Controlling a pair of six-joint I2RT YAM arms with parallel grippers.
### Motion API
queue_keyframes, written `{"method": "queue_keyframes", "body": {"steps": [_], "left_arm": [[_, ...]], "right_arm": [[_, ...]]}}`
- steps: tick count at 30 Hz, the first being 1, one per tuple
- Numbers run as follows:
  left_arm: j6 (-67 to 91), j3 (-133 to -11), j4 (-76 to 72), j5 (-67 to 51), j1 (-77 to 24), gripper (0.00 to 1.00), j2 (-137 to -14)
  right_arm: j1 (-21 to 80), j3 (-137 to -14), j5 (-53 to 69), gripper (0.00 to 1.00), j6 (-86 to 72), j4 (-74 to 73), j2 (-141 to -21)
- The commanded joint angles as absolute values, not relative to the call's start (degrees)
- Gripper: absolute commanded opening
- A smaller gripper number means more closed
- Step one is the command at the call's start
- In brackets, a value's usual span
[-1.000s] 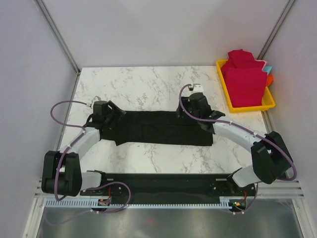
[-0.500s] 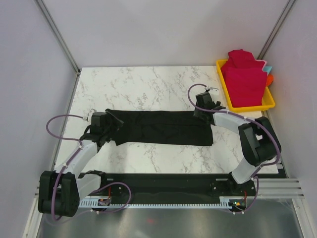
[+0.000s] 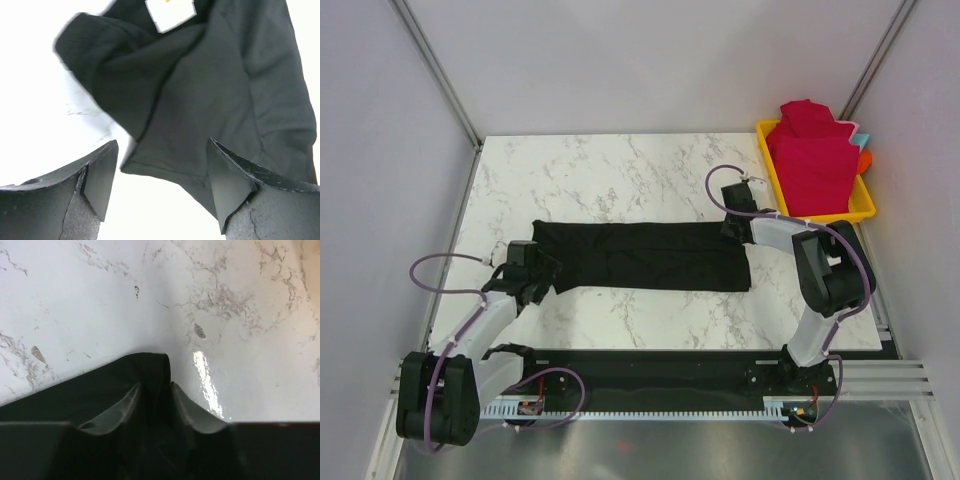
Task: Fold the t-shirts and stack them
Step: Fold the tshirt
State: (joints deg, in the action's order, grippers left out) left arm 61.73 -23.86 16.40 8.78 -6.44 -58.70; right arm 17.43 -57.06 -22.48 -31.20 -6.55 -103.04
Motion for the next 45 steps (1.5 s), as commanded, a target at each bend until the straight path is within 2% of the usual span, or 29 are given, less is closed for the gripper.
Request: {"method": "queue_keyframes", "body": {"steps": [1,2,5,8,11,16,19,20,21,22,25,28,32,36,39,42,43,45], "left_arm": [[67.8,-22.6,18.0,13.8,-6.0,0.77,-58.4],[68.2,-22.3,17.9,14.3,-6.0,0.76,-58.4],[69.1,-22.1,17.2,16.1,-5.9,0.74,-58.9],[69.7,-22.3,15.2,16.9,-5.8,0.68,-60.9],[69.3,-22.4,10.6,16.2,-5.8,0.54,-64.5],[70.3,-25.7,9.1,16.6,-5.6,0.48,-73.7],[70.7,-27.8,6.9,15.1,-5.1,0.32,-79.9],[70.6,-29.9,6.2,14.4,-4.7,0.16,-81.4],[69.8,-31.3,6.1,14.2,-4.7,0.06,-82.9],[69.5,-32.9,6.2,13.9,-4.5,0.02,-84.5],[67.4,-40.9,6.8,12.7,-4.3,0.02,-91.0],[65.8,-51.5,9.2,12.0,-4.3,0.02,-98.4],[63.9,-68.2,9.7,5.2,-4.3,0.02,-110.1],[57.7,-85.7,11.5,-1.5,-4.4,0.02,-122.8],[54.9,-100.0,16.8,-3.5,-4.9,0.02,-132.1],[53.3,-111.4,18.5,-7.7,-5.1,0.02,-140.1],[53.1,-113.7,18.6,-8.8,-5.1,0.02,-143.5],[52.6,-119.9,18.7,-11.0,-5.1,0.02,-146.5]], "right_arm": [[17.0,-57.3,-20.7,0.32,-32.1,-7.0,-104.2],[17.1,-57.0,-20.6,0.26,-32.1,-7.0,-104.0],[17.0,-56.5,-20.3,0.19,-32.1,-6.6,-103.4],[17.1,-56.2,-19.8,0.12,-32.2,-6.5,-102.7],[17.0,-55.5,-19.9,0.11,-32.4,-6.3,-101.9],[17.1,-54.1,-20.2,0.11,-33.0,-6.2,-99.5],[17.1,-52.7,-21.2,0.09,-33.7,-6.2,-97.5],[17.1,-52.3,-20.8,0.09,-33.9,-6.3,-97.0],[17.0,-51.9,-20.7,0.09,-34.4,-6.3,-96.2],[17.0,-50.7,-20.5,0.08,-34.8,-6.3,-95.7],[17.1,-48.5,-18.4,0.04,-37.8,-7.7,-95.0],[17.2,-45.2,-17.1,0.03,-40.5,-8.9,-94.0],[19.8,-40.4,-15.8,0.05,-41.6,-11.2,-89.2],[26.5,-34.4,-13.7,0.13,-47.0,-15.5,-78.8],[37.8,-29.6,-13.0,0.22,-59.1,-20.1,-68.5],[57.4,-25.3,-17.5,0.43,-71.7,-21.7,-56.0],[60.4,-26.9,-20.9,0.63,-73.3,-24.0,-53.2],[63.8,-29.5,-29.4,0.83,-72.9,-29.0,-47.1]]}}
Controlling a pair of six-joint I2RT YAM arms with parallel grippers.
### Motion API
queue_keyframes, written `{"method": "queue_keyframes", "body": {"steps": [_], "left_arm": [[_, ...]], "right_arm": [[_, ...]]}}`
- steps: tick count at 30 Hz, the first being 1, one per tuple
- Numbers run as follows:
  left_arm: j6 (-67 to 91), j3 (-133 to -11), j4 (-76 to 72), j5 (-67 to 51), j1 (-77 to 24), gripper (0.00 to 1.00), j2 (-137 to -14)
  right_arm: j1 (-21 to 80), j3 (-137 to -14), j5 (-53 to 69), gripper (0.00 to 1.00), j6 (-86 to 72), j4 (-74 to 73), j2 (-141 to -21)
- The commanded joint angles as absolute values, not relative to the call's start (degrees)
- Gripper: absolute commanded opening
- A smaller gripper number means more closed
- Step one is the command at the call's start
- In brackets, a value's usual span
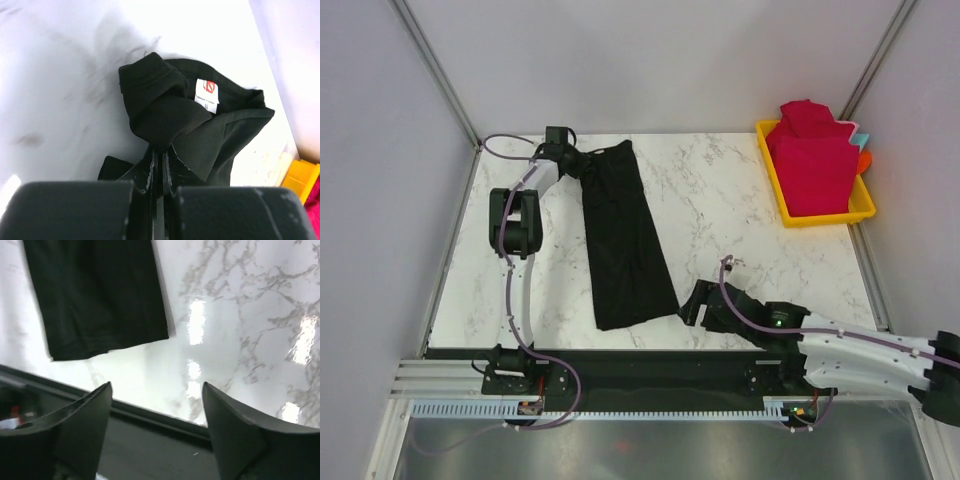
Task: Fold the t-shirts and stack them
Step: Fold the tshirt
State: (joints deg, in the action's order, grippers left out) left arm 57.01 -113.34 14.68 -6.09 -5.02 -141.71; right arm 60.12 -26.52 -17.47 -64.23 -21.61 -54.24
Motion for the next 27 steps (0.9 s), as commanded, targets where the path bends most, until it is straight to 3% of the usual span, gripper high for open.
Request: {"method": "queue_keyframes", "body": {"steps": [1,3,6,7,8,10,11,16,27], "left_arm": [[52.4,-121.8,18.6,-11.7,-5.2,0.02,-147.7],[52.0,-127.4,18.5,-13.3,-5.2,0.02,-151.2],[51.5,-132.1,17.1,-15.6,-5.3,0.03,-154.0],[51.4,-132.4,16.3,-16.3,-5.2,0.07,-154.2],[51.2,-131.9,15.5,-17.1,-5.2,0.23,-154.0],[49.2,-131.6,14.8,-17.1,-5.2,0.36,-152.9],[47.7,-130.4,14.7,-16.2,-5.2,0.52,-152.2],[42.9,-122.5,14.8,-12.3,-4.9,0.81,-144.6],[40.4,-107.7,14.8,-3.7,-4.7,0.87,-127.6]], "right_arm": [[63.8,-31.6,-30.9,0.86,-71.2,-29.4,-45.9],[63.7,-34.8,-34.6,0.88,-64.1,-28.9,-45.8],[63.5,-41.6,-36.2,0.82,-56.2,-28.1,-53.5],[63.5,-43.7,-36.0,0.81,-50.3,-27.9,-56.2],[63.5,-45.9,-36.0,0.8,-47.7,-27.8,-61.9],[62.9,-50.6,-35.6,0.74,-42.2,-27.3,-66.4],[62.8,-51.1,-34.9,0.73,-40.8,-25.5,-69.4],[55.6,-52.9,-24.3,0.66,-34.6,-14.9,-76.6],[44.9,-56.4,-8.7,0.63,-32.2,-3.3,-98.0]]}}
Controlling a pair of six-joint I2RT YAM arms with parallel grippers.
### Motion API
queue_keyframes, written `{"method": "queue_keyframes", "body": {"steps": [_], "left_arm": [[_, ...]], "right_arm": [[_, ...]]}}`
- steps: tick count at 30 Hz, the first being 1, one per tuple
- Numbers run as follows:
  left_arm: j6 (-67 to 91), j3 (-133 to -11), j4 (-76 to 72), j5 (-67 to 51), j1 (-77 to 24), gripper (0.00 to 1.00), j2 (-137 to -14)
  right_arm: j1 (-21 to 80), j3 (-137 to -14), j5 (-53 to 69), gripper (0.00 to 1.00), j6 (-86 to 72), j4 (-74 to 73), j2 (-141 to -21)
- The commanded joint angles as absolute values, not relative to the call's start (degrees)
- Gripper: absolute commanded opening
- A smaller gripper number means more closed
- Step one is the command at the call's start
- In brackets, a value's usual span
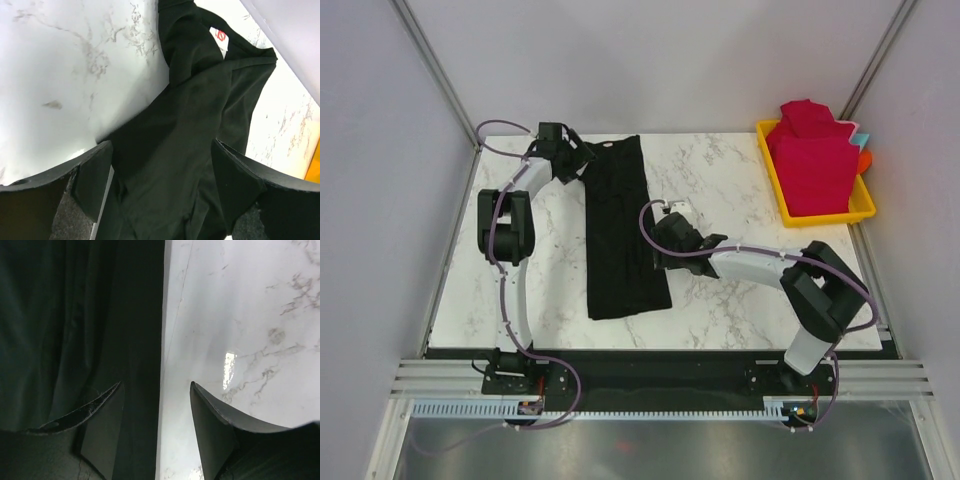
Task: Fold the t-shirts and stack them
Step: Fold the tshirt
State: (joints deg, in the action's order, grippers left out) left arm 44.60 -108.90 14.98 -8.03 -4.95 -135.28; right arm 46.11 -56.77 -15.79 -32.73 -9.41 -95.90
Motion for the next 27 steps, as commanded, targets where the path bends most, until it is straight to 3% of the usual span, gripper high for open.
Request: {"method": "queue_keyframes", "body": {"steps": [1,6,13,15,17,20,27], "left_arm": [[39.6,-107.6,14.9,-2.6,-4.7,0.88,-126.9],[36.8,-109.6,14.9,-1.7,-4.7,0.89,-126.6],[37.2,-116.2,15.2,-8.1,-6.1,0.72,-133.3],[36.7,-118.1,14.3,-9.1,-7.7,0.7,-135.1],[36.1,-119.6,13.5,-9.4,-8.9,0.67,-136.2],[36.1,-122.9,13.4,-9.1,-11.6,0.63,-138.8],[37.6,-127.8,11.4,-9.1,-15.9,0.58,-144.7]], "right_arm": [[44.8,-56.3,-7.7,0.63,-32.3,-3.3,-98.8],[44.9,-51.8,-4.8,0.57,-33.0,-1.9,-96.7],[45.0,-46.7,1.3,0.43,-35.1,-0.6,-95.2],[45.0,-45.2,2.0,0.36,-35.4,-0.4,-94.6],[45.0,-43.7,2.8,0.19,-36.2,-0.5,-93.4],[45.3,-42.0,3.7,0.1,-37.4,-0.4,-91.9],[47.3,-37.4,3.2,0.11,-40.1,1.4,-88.2]]}}
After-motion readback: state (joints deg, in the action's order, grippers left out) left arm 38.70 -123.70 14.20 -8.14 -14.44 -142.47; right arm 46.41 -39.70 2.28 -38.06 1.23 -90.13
